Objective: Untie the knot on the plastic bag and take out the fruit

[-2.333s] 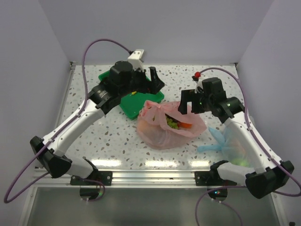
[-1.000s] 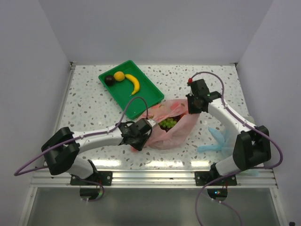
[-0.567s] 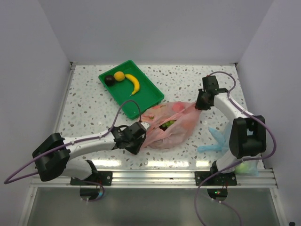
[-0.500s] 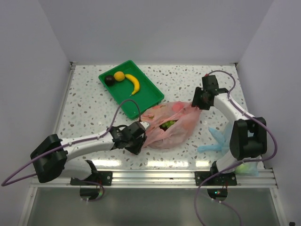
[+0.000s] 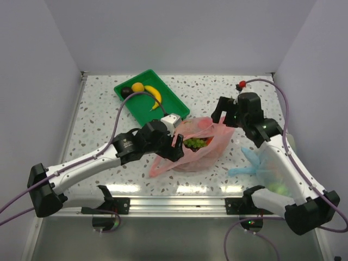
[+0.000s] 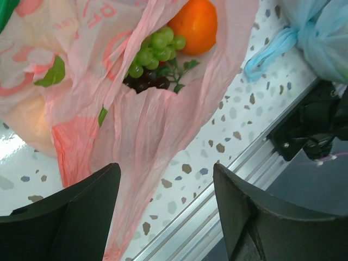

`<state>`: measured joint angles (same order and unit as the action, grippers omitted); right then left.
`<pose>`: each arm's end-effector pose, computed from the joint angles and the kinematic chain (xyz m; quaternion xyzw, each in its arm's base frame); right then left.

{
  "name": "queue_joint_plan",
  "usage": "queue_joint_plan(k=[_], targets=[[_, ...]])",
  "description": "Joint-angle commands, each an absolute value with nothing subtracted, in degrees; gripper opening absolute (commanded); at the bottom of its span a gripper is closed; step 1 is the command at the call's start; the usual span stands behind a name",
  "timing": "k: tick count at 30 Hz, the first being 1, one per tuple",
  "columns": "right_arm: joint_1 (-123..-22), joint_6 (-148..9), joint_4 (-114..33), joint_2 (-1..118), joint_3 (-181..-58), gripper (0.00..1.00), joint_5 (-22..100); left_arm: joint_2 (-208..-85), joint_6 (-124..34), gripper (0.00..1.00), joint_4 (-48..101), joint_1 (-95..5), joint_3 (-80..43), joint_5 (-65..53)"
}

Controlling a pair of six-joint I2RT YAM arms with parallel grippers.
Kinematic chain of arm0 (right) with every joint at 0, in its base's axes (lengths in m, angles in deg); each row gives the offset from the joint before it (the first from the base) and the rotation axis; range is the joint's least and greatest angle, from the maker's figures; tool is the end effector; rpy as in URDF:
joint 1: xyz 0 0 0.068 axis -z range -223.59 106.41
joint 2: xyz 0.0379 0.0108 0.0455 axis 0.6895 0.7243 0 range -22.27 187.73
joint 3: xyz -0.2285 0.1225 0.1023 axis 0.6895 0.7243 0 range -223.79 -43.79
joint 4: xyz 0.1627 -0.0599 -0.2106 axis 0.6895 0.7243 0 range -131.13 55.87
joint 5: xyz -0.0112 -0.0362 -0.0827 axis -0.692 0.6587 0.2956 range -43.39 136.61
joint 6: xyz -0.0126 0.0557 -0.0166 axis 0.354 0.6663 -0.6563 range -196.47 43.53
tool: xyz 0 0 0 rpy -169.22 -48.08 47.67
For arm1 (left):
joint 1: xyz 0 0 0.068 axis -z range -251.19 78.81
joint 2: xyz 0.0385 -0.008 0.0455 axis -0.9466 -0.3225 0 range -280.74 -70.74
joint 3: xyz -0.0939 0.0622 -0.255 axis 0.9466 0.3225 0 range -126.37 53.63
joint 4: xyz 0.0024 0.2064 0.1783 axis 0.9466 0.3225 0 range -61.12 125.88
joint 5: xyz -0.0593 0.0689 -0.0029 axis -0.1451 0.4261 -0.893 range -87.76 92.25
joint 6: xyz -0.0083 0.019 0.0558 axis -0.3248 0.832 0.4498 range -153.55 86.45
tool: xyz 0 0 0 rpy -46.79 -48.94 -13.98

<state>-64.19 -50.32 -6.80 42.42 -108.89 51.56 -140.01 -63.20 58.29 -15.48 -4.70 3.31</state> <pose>0.2433 0.0875 0.3540 0.0630 0.8798 0.1513 0.4463 0.1571 -0.2291 0.3001 0.2007 0.8851 -0.2784 0.3144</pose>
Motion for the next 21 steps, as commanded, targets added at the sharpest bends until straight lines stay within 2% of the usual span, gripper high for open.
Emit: queue_joint_plan(k=[1, 5, 10, 12, 16, 17, 19, 20, 21], targets=[[-64.7, -45.6, -6.2, 41.0, -102.6, 0.89, 53.2, -140.0, -64.7, 0.73, 56.7, -15.4, -9.3, 2.8], [-64.9, -44.6, -7.6, 42.7, -97.8, 0.86, 50.2, -144.8, -64.1, 0.69, 53.1, -15.4, -11.9, 3.7], [-64.9, -41.3, -4.2, 42.9, -92.3, 0.86, 52.1, -153.4, -63.4, 0.68, 50.0, -15.4, -15.0, 4.8], [-64.8, -39.9, -2.8, 42.1, -90.5, 0.83, 53.2, -156.4, -63.6, 0.68, 49.2, -15.3, -15.6, 6.2], [-64.6, -36.1, -2.5, 40.0, -83.7, 0.64, 52.1, -159.9, -67.1, 0.68, 52.0, -15.6, -16.0, 12.7], [-64.6, -35.0, -2.9, 38.2, -82.5, 0.55, 51.8, -160.3, -68.1, 0.68, 53.0, -15.6, -16.0, 14.4], [-64.5, -31.9, -3.6, 36.7, -79.1, 0.47, 51.5, -160.7, -69.0, 0.68, 53.5, -15.6, -15.2, 15.5], [-63.8, -30.4, -3.7, 35.6, -78.1, 0.37, 51.4, -160.7, -69.9, 0.68, 53.8, -15.6, -14.8, 15.9], [-63.1, -29.9, -3.9, 35.0, -77.0, 0.33, 51.0, -160.6, -70.5, 0.68, 54.2, -15.6, -14.1, 16.2]])
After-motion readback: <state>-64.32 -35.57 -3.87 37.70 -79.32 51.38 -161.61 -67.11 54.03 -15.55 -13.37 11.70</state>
